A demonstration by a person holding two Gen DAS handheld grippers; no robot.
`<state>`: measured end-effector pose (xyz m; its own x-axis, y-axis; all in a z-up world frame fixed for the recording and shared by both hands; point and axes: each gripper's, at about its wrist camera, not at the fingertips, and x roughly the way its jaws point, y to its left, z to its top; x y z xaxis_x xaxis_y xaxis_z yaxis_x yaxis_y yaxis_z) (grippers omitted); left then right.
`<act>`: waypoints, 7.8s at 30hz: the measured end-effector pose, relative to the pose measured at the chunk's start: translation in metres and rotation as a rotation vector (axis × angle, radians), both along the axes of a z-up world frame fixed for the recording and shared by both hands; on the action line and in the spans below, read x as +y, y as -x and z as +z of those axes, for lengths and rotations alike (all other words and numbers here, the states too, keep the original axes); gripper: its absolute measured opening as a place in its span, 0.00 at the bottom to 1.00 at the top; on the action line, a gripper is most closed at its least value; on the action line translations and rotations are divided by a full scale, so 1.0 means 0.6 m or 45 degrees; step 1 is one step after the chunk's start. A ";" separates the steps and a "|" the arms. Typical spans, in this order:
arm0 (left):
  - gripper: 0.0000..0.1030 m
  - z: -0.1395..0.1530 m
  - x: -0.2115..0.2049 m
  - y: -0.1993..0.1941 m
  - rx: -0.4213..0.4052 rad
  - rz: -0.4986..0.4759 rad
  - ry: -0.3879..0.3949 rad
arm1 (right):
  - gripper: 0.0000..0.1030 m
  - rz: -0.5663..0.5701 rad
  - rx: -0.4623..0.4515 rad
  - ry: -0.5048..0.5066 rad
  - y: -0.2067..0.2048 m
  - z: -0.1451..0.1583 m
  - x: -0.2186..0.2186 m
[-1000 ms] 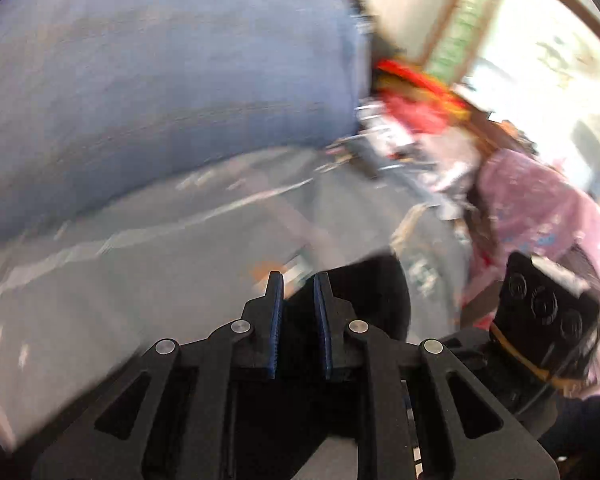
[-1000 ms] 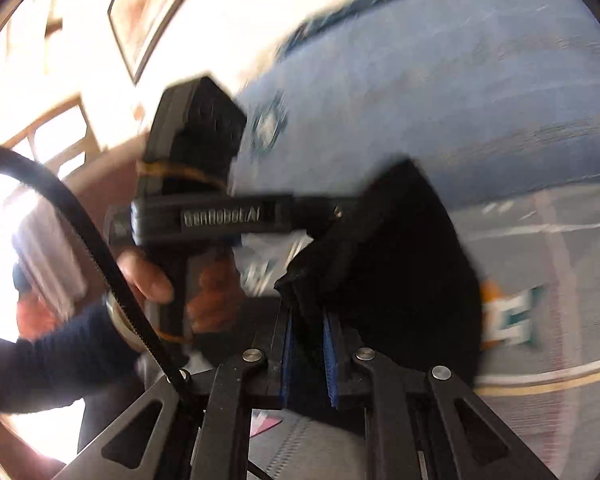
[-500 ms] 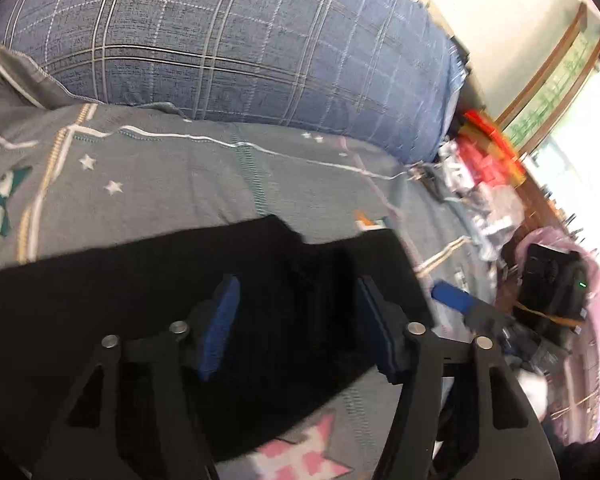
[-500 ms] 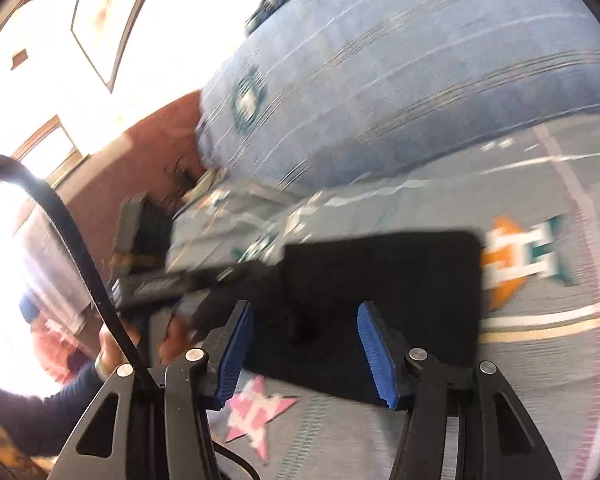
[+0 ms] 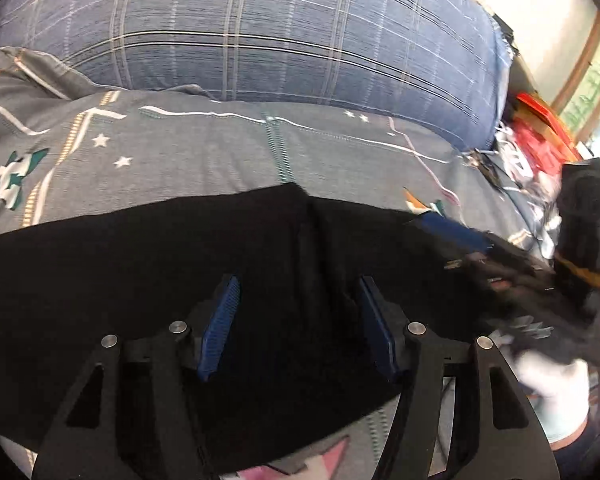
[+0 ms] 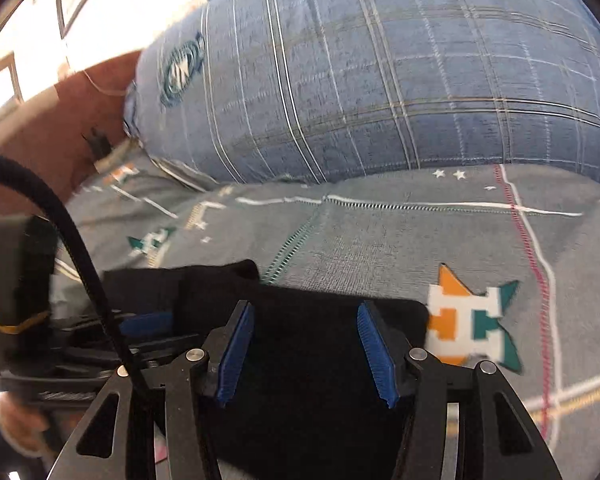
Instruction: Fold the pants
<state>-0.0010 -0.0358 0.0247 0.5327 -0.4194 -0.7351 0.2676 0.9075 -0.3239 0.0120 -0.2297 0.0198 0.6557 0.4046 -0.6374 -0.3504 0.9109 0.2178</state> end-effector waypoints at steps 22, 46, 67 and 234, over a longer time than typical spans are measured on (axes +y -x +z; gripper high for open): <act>0.58 0.042 0.071 0.069 -0.168 0.156 -0.112 | 0.55 0.081 0.028 0.049 0.057 -0.009 0.074; 0.58 0.035 0.227 0.133 -0.099 0.405 0.019 | 0.57 0.247 0.014 -0.066 0.068 0.051 0.197; 0.61 -0.059 0.359 0.204 0.077 0.645 0.586 | 0.67 0.647 -0.001 0.155 0.005 0.029 0.364; 0.66 0.052 0.052 0.086 -0.275 0.159 -0.074 | 0.53 -0.066 0.001 -0.037 0.154 0.035 -0.041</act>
